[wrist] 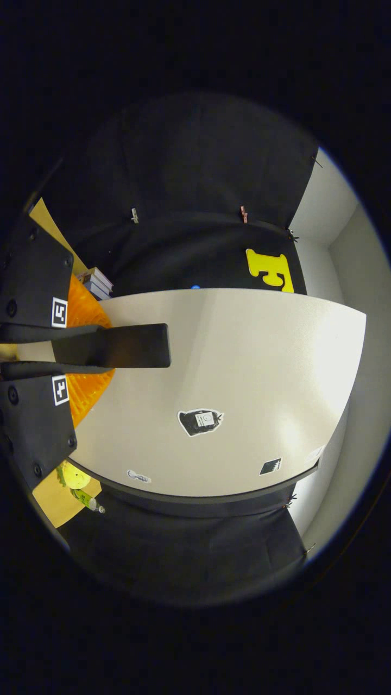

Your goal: Open the shoe cabinet door, grab the shoes and put them into the shoe cabinet, then close the shoe cabinet door.

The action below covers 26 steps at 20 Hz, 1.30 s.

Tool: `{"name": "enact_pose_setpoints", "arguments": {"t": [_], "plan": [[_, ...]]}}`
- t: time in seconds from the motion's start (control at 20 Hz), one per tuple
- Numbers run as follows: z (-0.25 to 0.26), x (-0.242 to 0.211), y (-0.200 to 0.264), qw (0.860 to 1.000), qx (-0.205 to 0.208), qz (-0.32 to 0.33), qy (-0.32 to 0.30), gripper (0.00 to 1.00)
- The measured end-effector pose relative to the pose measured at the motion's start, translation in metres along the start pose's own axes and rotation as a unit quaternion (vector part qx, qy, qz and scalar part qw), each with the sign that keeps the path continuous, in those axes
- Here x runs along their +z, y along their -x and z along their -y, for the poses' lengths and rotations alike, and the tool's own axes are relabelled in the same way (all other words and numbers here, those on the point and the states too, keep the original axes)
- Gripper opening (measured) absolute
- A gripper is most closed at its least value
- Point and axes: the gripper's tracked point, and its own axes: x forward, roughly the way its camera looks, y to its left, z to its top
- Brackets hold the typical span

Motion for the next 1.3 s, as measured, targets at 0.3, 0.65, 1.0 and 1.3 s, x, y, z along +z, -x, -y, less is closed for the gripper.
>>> {"name": "enact_pose_setpoints", "arguments": {"t": [0.3,0.65,1.0,1.3], "plan": [[0.044,0.002,0.060,1.000,-0.020,0.000,-0.004,0.17],[0.112,0.007,0.119,0.996,-0.084,0.013,0.003,0.16],[0.153,0.007,0.148,0.994,-0.103,-0.006,-0.024,0.15],[0.197,0.008,0.167,0.992,-0.121,-0.022,-0.034,0.15]]}}
